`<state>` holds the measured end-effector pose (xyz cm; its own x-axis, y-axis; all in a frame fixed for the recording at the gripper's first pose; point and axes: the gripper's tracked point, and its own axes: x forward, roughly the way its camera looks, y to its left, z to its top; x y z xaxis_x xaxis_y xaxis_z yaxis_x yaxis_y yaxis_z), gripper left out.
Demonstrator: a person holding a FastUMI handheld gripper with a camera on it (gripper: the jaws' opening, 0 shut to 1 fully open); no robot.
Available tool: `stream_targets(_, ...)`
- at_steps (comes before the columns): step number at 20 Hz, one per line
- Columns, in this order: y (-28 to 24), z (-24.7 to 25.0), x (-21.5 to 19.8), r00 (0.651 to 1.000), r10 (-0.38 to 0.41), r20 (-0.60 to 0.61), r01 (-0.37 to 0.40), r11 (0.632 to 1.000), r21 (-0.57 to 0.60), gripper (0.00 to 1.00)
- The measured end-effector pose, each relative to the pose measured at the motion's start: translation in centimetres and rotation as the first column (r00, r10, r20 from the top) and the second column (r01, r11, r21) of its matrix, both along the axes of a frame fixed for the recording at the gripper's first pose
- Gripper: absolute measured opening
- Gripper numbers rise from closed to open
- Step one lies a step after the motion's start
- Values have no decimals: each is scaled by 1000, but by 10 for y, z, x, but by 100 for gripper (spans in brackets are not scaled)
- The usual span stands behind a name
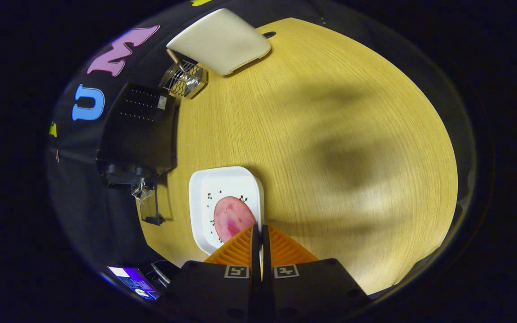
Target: Open the toaster oven, put the food inside, and close the toaster oven door.
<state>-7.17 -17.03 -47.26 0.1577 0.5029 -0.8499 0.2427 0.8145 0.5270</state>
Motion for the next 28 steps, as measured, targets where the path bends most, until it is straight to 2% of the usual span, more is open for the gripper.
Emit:
stream_targets(7,51,48,-29,991,-132,-2,131,984,124,5)
stream_targets(14,140,88,-64,985,-172,-10,171,973,156,5)
stream_targets(20,232,109,-51,974,-225,-2,222,957,188,5)
stream_targets(24,280,106,-28,940,-340,-35,340,919,200,5)
stream_targets(28,313,93,-2,875,-481,-59,483,859,169,5)
